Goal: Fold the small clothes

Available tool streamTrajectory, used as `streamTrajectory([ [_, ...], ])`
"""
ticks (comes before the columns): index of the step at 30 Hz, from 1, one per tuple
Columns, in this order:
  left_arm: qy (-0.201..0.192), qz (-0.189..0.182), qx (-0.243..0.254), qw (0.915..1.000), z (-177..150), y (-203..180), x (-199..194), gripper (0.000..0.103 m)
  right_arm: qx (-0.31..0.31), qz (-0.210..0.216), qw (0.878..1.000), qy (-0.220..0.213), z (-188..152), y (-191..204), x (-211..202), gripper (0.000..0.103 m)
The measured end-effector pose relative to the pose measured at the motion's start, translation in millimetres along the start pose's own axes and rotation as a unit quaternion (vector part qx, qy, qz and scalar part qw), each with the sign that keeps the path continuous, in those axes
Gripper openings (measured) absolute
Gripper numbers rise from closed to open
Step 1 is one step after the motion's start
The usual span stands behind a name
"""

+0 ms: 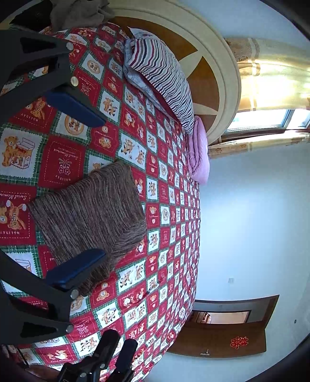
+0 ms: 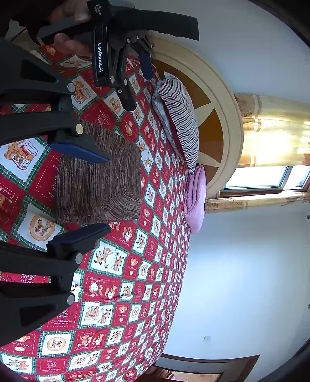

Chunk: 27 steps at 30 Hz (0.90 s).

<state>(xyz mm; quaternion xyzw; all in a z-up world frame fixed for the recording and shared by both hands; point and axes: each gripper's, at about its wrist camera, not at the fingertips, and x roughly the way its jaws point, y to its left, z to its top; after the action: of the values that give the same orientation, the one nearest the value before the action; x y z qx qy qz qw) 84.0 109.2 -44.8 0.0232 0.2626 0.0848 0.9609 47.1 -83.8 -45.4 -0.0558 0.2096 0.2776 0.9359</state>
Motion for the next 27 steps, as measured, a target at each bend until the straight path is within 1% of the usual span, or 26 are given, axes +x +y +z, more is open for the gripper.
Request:
streamTrajectory([
  [11,-0.002,0.0,-0.001,1.0,0.9,-1.4,-2.8,0.103,0.0,0.0,1.0,-0.007,-0.5,1.2,-7.4,0.054],
  [27,-0.002,0.001,0.002,1.0,4.1,-5.9,-6.3,0.103,0.004,0.003,1.0,-0.005,-4.8,1.0,-10.4,0.054],
])
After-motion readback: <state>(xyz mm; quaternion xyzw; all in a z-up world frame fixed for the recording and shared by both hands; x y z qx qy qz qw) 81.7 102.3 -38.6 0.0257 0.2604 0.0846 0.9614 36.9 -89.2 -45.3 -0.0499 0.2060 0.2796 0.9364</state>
